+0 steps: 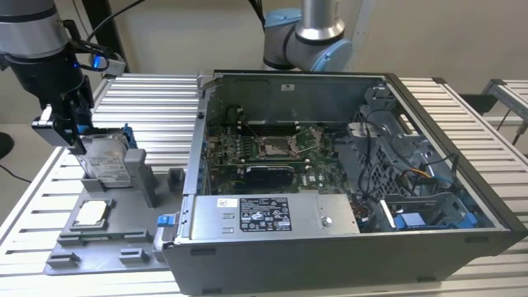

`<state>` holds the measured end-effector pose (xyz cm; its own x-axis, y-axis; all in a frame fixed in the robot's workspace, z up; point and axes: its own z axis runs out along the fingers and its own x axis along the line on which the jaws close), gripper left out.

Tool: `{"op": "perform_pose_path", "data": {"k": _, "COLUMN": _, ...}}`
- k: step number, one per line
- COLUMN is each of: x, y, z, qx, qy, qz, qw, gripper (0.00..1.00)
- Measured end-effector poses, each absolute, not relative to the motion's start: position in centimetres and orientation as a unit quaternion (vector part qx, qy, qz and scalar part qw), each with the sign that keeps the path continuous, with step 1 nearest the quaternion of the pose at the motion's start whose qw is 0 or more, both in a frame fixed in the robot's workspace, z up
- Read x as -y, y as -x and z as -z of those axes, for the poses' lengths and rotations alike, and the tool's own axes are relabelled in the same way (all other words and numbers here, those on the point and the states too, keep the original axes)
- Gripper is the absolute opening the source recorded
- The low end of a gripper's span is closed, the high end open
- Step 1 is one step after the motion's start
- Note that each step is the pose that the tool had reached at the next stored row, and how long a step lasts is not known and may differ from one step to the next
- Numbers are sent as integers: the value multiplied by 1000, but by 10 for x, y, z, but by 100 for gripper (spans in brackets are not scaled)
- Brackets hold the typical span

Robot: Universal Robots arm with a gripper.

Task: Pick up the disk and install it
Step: 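Pick up the disk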

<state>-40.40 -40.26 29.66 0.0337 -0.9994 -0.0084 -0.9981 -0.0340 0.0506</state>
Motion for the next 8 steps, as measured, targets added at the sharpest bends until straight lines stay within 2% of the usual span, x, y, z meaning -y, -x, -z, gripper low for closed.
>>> {"op": "perform_pose_path", "data": {"k": 8, "x": 403, "y": 404, "z": -286, "qx": 695, "qy": -718, "qz": 20, "qw": 15, "gripper": 100}}
